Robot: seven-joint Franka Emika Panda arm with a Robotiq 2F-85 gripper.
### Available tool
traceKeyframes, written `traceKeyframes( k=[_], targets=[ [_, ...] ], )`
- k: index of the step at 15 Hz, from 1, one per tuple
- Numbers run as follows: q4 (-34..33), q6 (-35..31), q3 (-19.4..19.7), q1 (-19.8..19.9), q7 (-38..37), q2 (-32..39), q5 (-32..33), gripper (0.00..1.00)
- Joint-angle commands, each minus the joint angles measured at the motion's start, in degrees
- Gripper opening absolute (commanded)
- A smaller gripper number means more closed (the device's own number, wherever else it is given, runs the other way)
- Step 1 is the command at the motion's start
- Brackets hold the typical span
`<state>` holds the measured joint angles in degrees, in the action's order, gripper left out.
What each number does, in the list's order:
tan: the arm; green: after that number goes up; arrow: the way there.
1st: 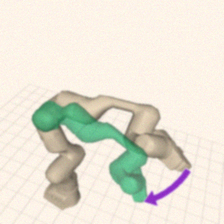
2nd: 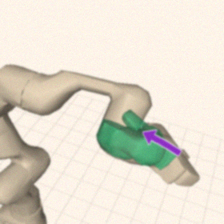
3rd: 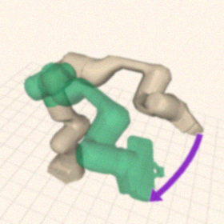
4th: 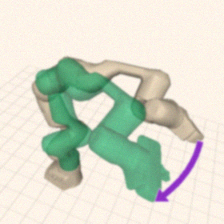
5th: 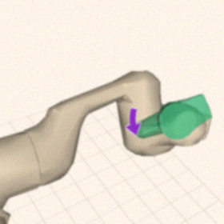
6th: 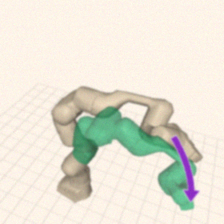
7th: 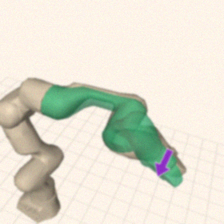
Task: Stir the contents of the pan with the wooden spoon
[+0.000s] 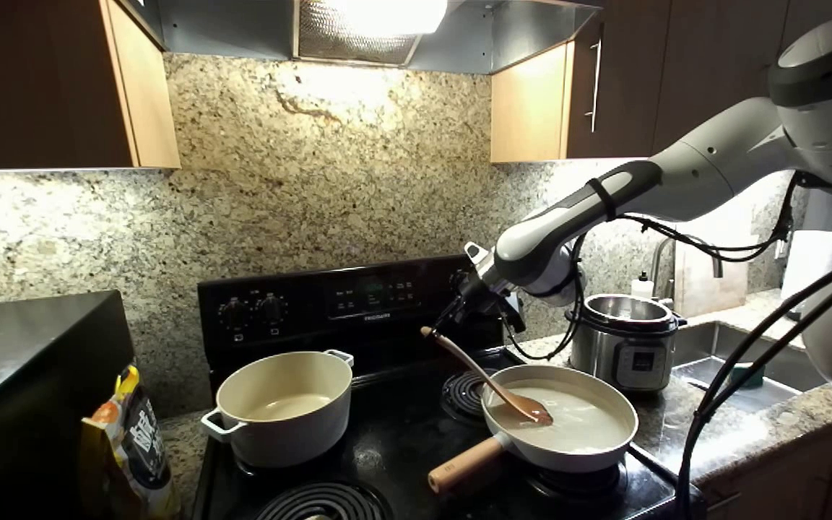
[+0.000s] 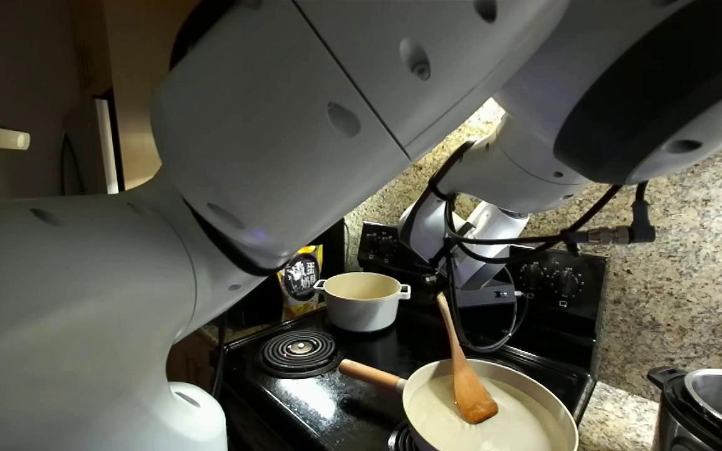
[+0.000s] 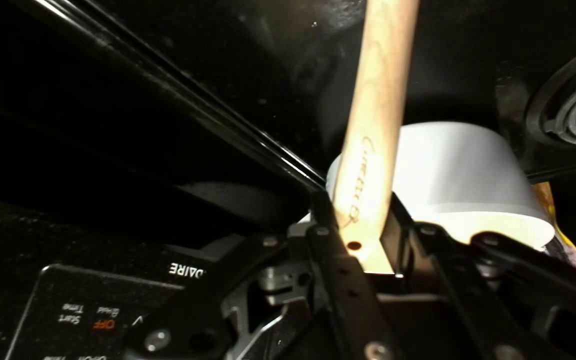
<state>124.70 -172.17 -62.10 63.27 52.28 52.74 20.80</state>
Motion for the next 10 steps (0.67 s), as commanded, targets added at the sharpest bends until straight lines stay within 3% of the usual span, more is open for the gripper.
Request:
traceKeyframes(
  k=[1,6,10],
  targets=[
    [-0.9,-2.2,0.7,0.7,1.9,0.2,-0.9,0.10],
    [0.0,-1.8,2.0,3.0,2.0,0.6,-1.0,0.10],
    [2.1,2.1,0.8,6.2,4.4,2.9,-0.7,0.10]
  ],
)
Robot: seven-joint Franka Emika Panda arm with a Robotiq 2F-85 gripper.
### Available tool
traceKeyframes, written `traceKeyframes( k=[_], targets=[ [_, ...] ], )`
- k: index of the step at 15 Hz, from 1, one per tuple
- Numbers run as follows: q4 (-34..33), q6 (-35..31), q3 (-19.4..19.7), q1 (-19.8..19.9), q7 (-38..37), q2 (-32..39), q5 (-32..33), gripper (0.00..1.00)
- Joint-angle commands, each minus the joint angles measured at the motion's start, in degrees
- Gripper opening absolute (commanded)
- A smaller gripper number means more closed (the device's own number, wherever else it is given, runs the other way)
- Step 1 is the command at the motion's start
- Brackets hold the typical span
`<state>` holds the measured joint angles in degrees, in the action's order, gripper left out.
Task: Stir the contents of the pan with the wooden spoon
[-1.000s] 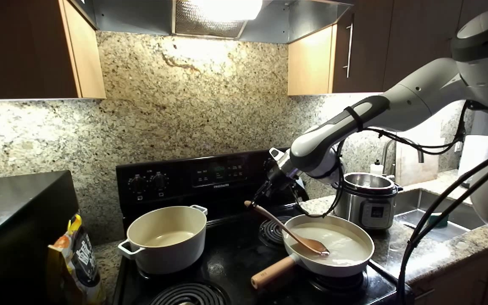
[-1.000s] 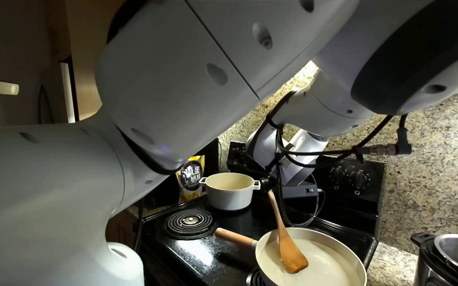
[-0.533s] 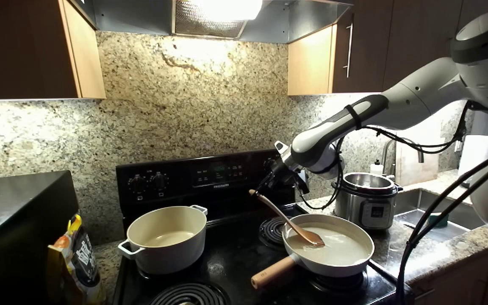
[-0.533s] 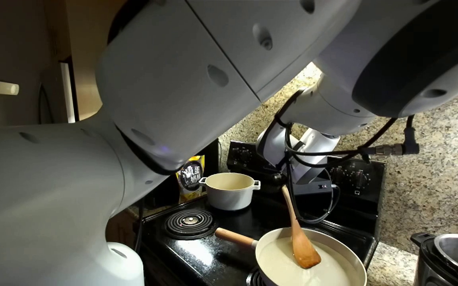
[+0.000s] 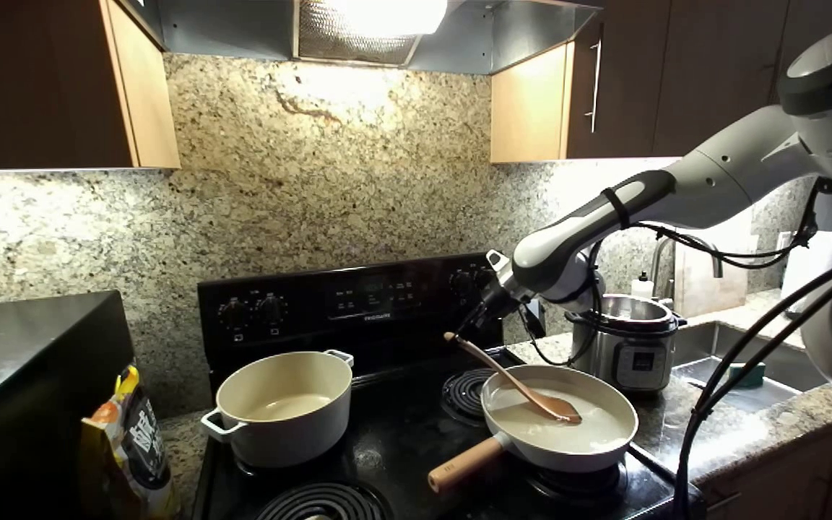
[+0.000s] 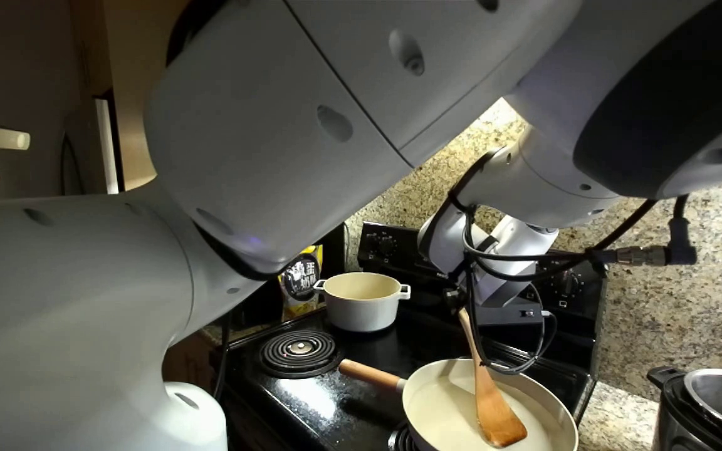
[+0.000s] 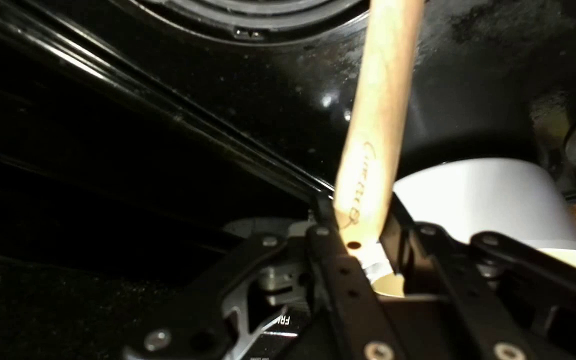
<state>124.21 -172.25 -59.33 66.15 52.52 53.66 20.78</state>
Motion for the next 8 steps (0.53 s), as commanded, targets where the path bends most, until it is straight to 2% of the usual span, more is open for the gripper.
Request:
traceKeyframes(
  k=[1,8],
  targets=[
    [3.3,3.6,-2.2,3.8,5.4,2.4,-0.6,0.10],
    [5.9,8.8,-1.9,2.3,12.7,3.3,-1.8,0.10]
  ],
)
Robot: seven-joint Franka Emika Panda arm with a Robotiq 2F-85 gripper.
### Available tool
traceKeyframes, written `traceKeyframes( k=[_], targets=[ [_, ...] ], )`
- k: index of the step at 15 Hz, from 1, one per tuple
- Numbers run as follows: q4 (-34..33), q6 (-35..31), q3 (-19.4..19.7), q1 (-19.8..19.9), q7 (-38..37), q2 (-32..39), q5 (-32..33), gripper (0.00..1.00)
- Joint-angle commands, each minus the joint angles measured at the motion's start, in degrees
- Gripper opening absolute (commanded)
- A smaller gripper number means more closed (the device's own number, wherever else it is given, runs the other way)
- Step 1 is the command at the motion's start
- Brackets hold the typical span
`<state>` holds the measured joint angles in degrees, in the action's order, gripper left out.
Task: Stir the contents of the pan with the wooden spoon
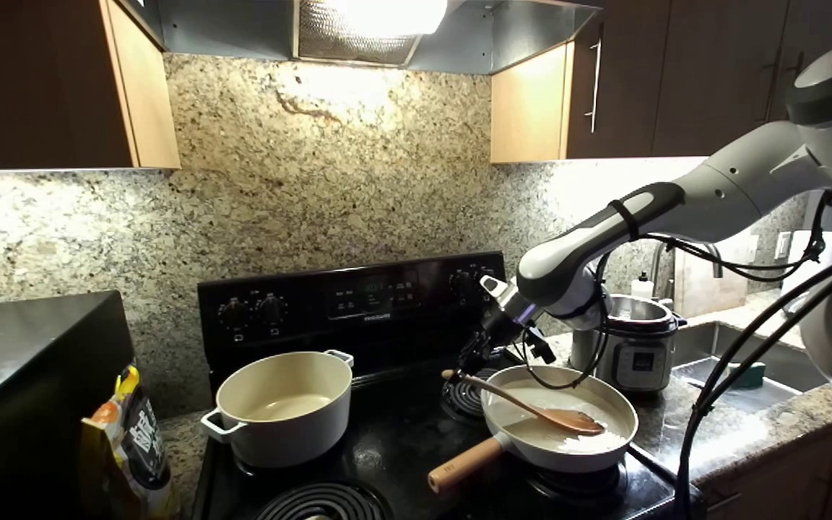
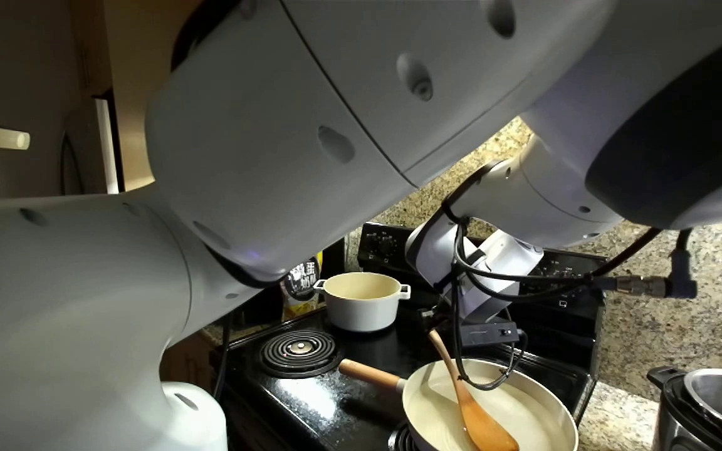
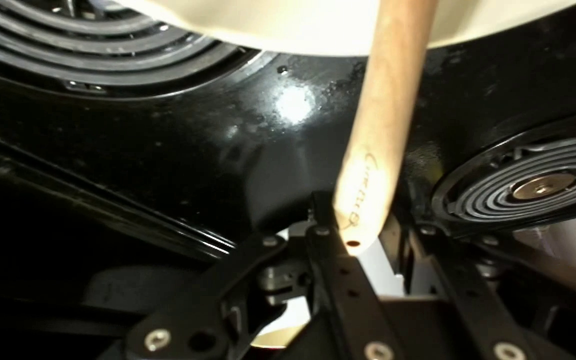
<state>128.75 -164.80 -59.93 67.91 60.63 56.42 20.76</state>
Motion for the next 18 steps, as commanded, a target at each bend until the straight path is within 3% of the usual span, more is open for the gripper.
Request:
traceKeyframes(
  k=[1,6,11,18],
  targets=[
    [1.4,0.5,-1.3,-0.1,4.8,0.5,-2.0,0.10],
    [1.9,-4.5,-1.4,-3.2,4.5,0.4,-1.8,0.10],
    [1.8,-15.6,-0.4,-6.5,1.9,-0.6,-0.3,0.10],
    [2.5,-25.2,1.4,-5.7,-2.3,-3.2,1.9,0.10]
  ],
)
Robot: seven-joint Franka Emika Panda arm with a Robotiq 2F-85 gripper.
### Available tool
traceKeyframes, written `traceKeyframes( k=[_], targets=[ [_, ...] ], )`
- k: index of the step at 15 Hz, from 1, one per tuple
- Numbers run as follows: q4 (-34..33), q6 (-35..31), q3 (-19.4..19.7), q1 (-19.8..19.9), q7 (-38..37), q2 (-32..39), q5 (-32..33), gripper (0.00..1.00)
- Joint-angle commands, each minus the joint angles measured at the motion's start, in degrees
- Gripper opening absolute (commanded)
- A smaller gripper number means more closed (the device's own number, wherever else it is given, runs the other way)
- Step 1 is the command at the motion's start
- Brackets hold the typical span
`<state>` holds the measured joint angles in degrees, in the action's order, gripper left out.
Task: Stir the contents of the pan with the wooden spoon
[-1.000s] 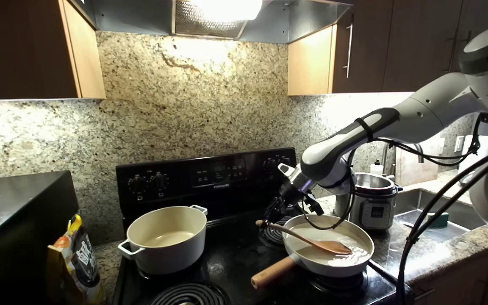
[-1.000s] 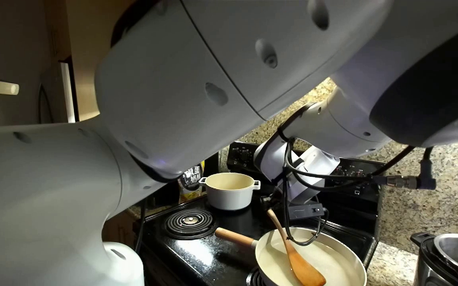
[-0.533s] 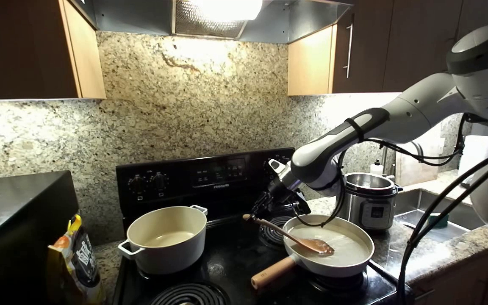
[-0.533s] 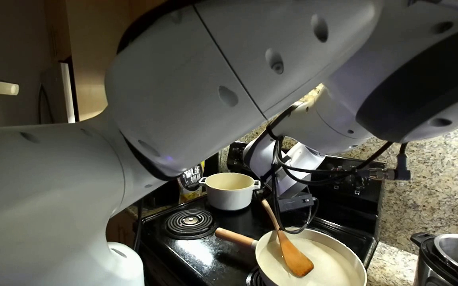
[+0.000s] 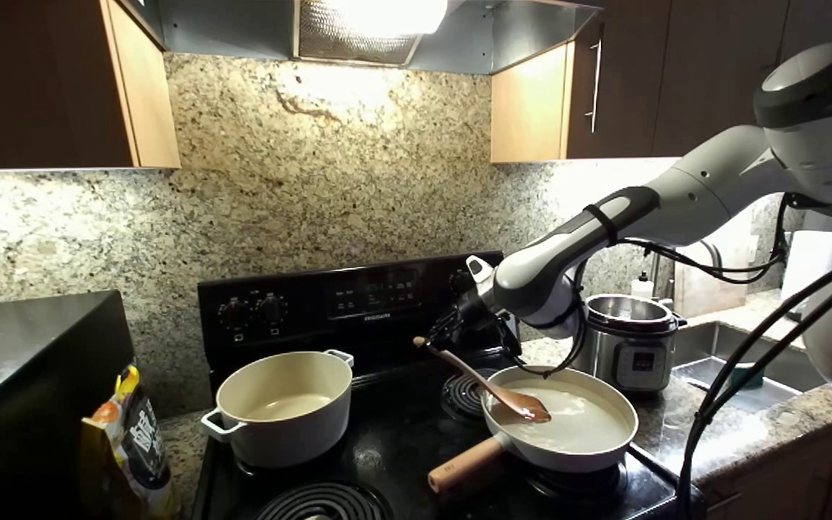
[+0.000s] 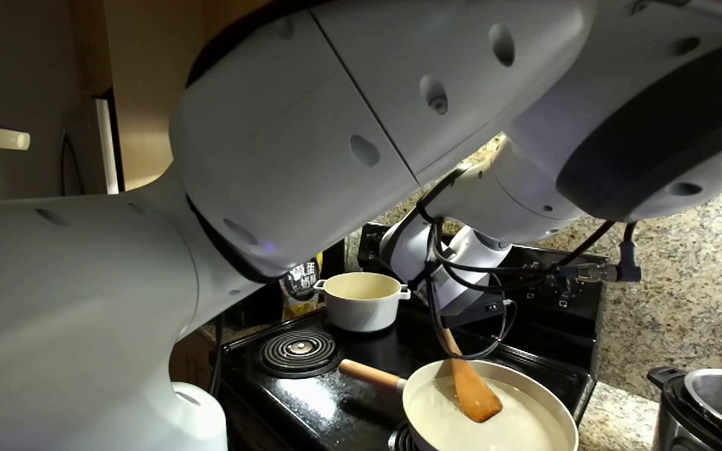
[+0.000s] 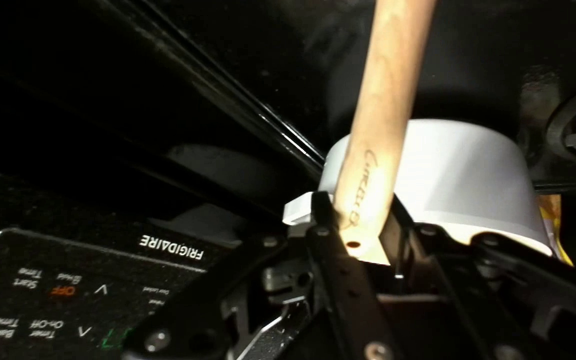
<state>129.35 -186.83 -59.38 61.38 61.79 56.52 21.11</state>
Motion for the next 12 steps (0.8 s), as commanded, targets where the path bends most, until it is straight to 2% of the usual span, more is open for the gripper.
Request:
traceKeyframes(
  k=[1,9,12],
  targets=[
    [2.0,-3.6,1.5,0.7,-4.4,-4.2,1.7,0.10],
    [2.5,-2.0,4.9,2.9,-10.9,-7.9,3.9,0.10],
    [2.4,0.0,6.0,3.4,-11.9,-7.0,4.1,0.10]
  ],
)
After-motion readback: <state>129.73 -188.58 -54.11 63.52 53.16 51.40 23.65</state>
